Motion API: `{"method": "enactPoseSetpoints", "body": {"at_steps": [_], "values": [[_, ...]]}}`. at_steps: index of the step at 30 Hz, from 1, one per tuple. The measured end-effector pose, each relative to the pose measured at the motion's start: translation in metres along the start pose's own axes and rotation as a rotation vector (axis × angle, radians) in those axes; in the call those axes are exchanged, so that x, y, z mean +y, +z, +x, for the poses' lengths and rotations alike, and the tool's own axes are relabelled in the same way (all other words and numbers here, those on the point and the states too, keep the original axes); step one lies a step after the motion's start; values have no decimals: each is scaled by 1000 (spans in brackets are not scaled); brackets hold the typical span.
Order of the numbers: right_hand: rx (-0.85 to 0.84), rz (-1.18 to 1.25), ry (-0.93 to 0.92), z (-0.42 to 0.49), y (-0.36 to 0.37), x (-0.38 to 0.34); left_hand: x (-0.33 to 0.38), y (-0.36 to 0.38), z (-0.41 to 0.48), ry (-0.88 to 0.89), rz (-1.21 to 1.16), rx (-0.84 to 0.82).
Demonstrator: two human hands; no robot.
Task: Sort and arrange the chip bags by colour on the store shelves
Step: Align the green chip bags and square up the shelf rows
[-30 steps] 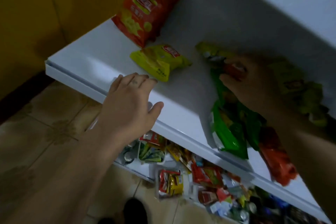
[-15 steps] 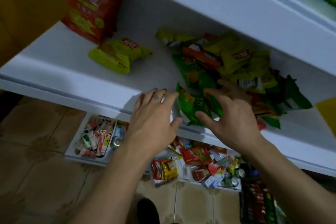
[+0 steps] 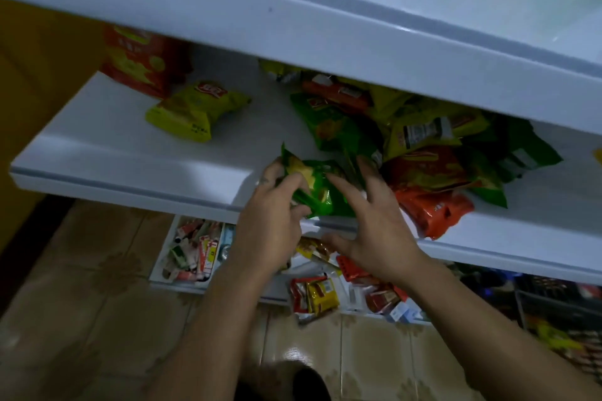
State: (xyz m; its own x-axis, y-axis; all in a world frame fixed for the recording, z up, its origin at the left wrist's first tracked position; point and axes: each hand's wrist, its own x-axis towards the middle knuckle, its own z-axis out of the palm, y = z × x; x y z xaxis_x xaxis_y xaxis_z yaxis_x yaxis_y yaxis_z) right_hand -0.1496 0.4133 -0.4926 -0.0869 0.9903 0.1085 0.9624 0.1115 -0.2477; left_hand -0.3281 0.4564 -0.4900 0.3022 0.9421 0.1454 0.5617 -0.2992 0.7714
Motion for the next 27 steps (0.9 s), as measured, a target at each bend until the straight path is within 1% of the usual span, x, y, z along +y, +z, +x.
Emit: {"method": "enactPoseSetpoints", "body": {"at_steps": [2, 4, 6, 7, 9, 10, 11, 12, 14, 15, 16, 17, 19, 21, 23, 25, 27], "values": [[-11, 70, -3, -2, -9, -2, 2, -9, -6, -62, -105, 23], [-56, 237, 69, -13, -22, -8, 10, -17, -19, -94, -147, 49], [-121, 509, 178, -26, -42, -16, 27, -25, -37, -112, -185, 71], [-122, 653, 234, -32, -53, -20, 37, -28, -45, -135, -201, 81], [-102, 1014, 365, -43, -68, -22, 56, -31, -59, -192, -185, 109], [-102, 1208, 468, -48, -74, -20, 67, -33, -67, -211, -190, 99], [-106, 1342, 575, -52, -79, -17, 77, -34, -74, -218, -225, 73], [-128, 1411, 646, -56, -82, -13, 88, -35, -82, -234, -282, 34], [-167, 1385, 644, -67, -94, -7, 112, -38, -94, -314, -472, -42], [-166, 1364, 610, -73, -102, -5, 123, -38, -97, -362, -594, -39], [-168, 1361, 585, -79, -110, -3, 132, -36, -100, -427, -683, 3], [-171, 1362, 560, -85, -119, -2, 139, -33, -101, -503, -717, 69], [-165, 1355, 492, -97, -137, 0, 149, -26, -102, -625, -640, 179], [-130, 1341, 428, -110, -153, 2, 161, -18, -106, -670, -502, 193], [-90, 1303, 368, -121, -168, 6, 177, -12, -107, -633, -391, 202], [-48, 1269, 312, -132, -186, 9, 194, -8, -106, -537, -282, 285], [36, 1162, 286, -139, -199, 15, 215, -8, -102, -448, -141, 377]]}}
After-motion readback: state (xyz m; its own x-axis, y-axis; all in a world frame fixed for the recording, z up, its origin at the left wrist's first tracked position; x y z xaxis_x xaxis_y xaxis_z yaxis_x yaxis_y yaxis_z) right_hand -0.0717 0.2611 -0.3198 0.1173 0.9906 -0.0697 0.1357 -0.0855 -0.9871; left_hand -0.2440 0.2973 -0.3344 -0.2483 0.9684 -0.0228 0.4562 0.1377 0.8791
